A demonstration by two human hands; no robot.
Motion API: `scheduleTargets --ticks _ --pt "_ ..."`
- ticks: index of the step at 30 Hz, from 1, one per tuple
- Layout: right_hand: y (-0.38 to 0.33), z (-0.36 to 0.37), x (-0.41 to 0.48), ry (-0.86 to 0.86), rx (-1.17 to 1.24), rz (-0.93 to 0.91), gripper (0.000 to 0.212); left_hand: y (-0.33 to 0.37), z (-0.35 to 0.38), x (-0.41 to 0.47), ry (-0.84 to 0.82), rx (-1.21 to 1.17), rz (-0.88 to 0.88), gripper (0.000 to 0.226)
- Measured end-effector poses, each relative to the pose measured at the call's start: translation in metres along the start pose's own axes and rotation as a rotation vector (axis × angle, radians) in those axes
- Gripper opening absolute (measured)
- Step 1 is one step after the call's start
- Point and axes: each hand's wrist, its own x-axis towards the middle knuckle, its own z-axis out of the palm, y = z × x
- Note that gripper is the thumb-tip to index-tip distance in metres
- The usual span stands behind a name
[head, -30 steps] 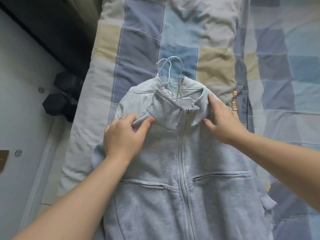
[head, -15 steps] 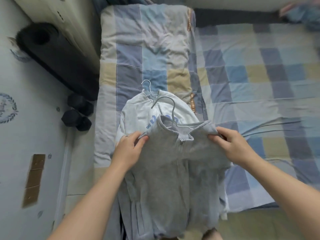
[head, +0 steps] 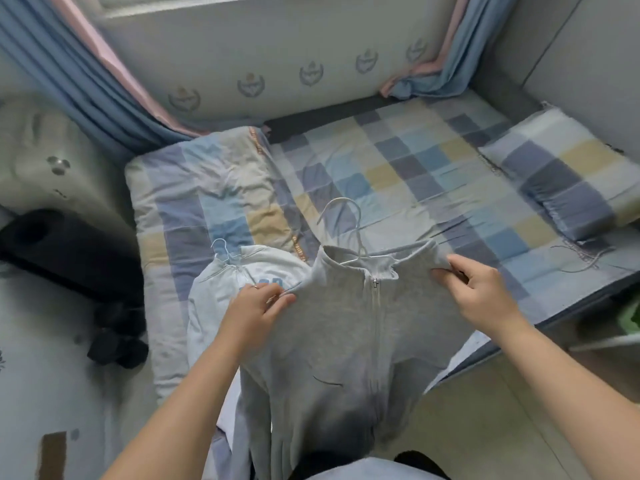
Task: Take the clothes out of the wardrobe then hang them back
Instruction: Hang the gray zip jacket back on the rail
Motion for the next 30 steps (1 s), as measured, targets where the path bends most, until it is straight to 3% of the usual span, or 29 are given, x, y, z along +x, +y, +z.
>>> scheduleTargets --ticks 8,15,24,30 --pt "0.072 -0.147 -0.107 0.281 0.099 0.099 0.008 0.217 0.097 0.013 -0.056 0.002 0.271 0.042" --pt "0.160 -0.282 -0.221 0.510 0.105 0.213 0.012 0.373 0.224 -0.006 -0.098 -0.028 0.486 0.038" --pt "0.244 -0.397 -0.368 0.802 0.017 0.415 0.013 0.540 0.381 -0.038 -0.366 -0.073 0.725 0.027" --pt "0.280 -0.460 -0.443 0.999 -0.092 0.556 0.032 0.656 0.477 -0.058 -0.520 -0.124 0.901 0.027"
